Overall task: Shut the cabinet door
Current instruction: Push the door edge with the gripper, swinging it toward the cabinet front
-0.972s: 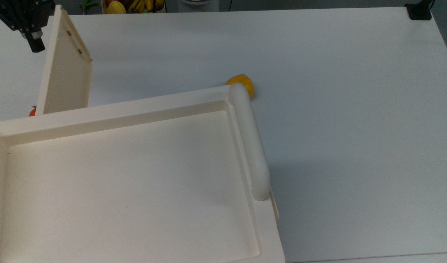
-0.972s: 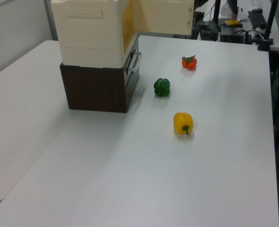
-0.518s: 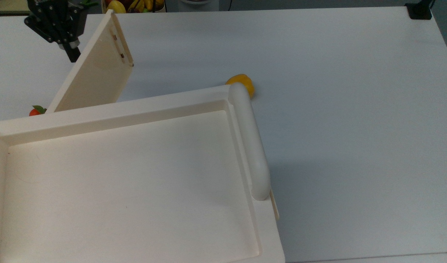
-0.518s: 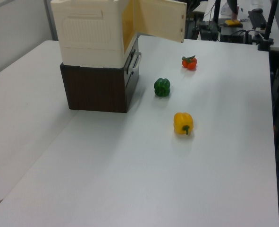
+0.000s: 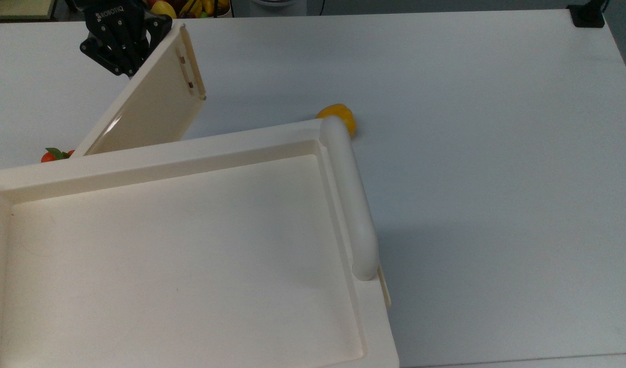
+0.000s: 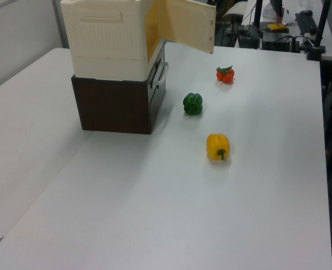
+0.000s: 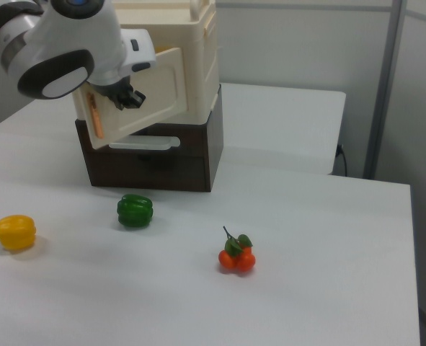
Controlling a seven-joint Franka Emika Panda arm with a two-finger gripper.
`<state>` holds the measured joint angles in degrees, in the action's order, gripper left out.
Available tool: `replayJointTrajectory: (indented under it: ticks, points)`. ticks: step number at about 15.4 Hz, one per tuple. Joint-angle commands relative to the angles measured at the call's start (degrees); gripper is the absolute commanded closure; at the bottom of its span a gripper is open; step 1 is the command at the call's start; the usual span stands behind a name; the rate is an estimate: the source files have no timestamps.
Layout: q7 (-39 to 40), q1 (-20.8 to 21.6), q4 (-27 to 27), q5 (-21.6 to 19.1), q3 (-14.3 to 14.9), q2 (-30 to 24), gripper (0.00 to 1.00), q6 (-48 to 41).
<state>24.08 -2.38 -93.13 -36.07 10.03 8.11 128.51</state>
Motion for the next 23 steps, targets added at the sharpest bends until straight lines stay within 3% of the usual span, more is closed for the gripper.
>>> replayJointTrajectory:
  ticks: [1, 6, 20, 23]
  points:
    - [0.36, 0.98, -0.13, -1.46, -2.2, 1.21, 1.0, 5.69]
    - [0.36, 1.06, 2.68, -3.66, -4.49, 5.16, 1.0, 11.4]
    - [0.27, 1.15, 5.76, -3.66, -14.15, 12.19, 1.0, 31.44]
    - [0.27, 1.77, 6.82, -3.48, -14.42, 13.77, 1.0, 33.38]
